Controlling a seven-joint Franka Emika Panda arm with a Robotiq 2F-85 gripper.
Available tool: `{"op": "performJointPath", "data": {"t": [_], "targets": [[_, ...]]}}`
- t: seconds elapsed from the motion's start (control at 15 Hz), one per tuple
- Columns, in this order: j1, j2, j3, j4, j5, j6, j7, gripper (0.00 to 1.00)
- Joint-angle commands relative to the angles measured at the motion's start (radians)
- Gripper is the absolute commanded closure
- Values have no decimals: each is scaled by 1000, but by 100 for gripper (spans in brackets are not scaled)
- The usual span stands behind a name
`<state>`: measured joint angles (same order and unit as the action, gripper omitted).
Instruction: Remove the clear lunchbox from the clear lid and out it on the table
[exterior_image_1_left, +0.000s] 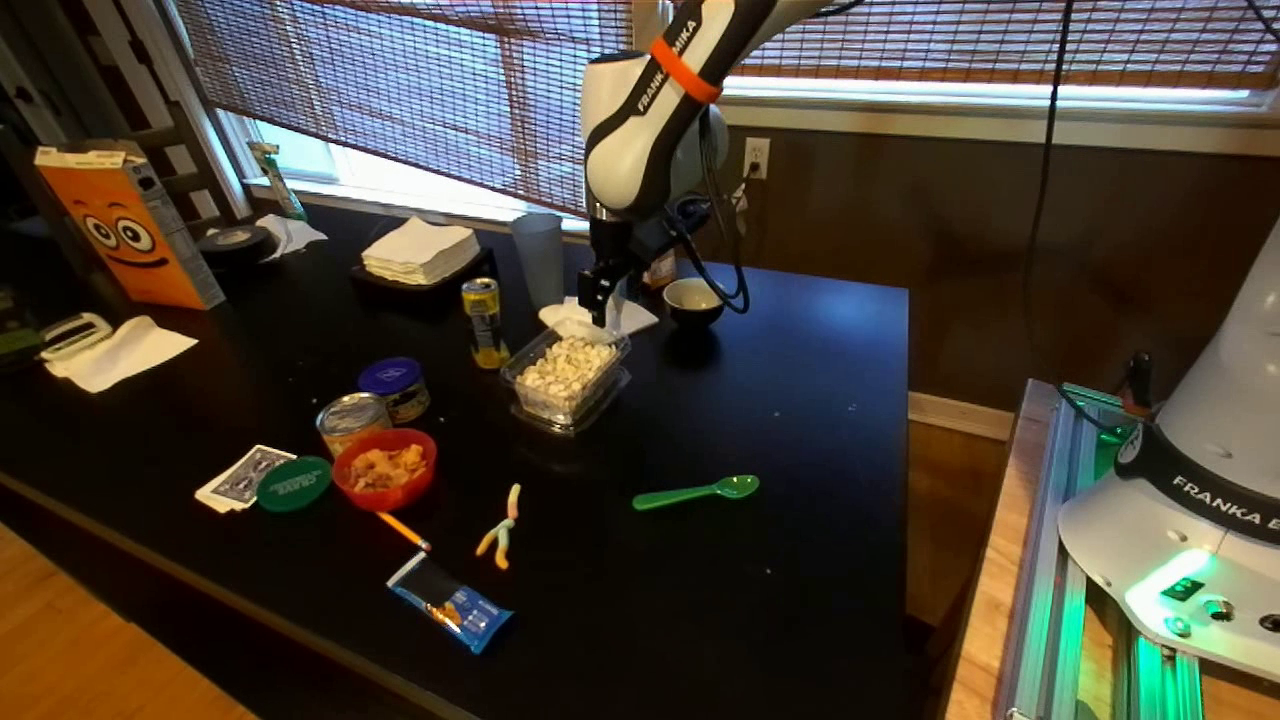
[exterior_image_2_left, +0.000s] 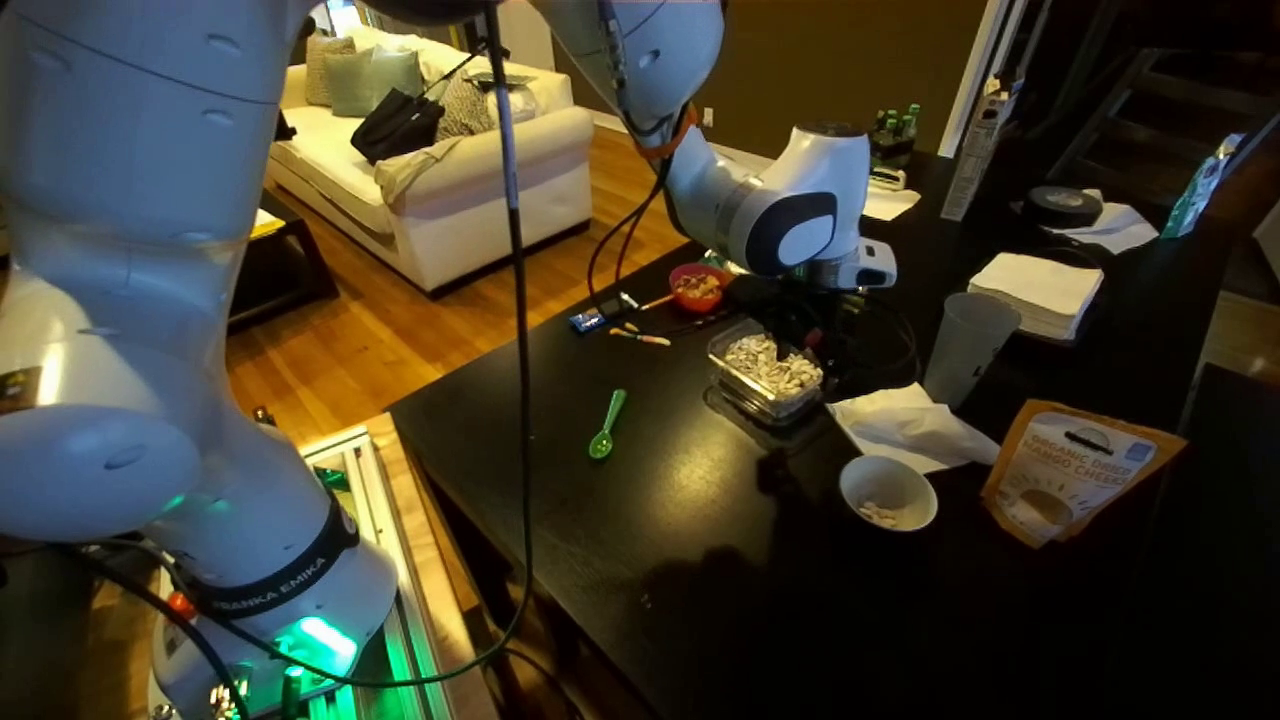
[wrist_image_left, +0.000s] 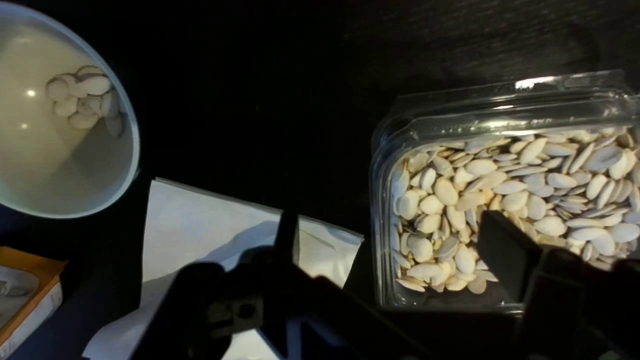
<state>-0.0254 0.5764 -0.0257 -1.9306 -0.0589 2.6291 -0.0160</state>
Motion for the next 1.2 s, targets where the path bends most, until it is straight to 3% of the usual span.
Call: {"op": "performJointPath", "data": {"t": [0.0,0.13,0.2,0.27,0.4,0.47,0.6,0.67,0.8,0.87,0.93,1.13], "targets": [[-16,63,27,71,33,-9,-22,17],[-23,90,37,102,41,-7,-31,28],[-26,102,41,116,44,-6,-36,28],[-32,115,48,132,51,-4,-44,35],[-39,139,57,162,56,-2,-56,40],[-40,149,56,177,56,-5,-57,49],[-42,168,54,202,54,-11,-57,51],[-43,177,52,214,52,-13,-58,60],[-48,190,51,232,49,-15,-64,61],[-50,194,52,239,49,-19,-68,70],[-53,199,52,247,50,-25,-69,68],[-60,213,51,263,49,-47,-76,75]]}}
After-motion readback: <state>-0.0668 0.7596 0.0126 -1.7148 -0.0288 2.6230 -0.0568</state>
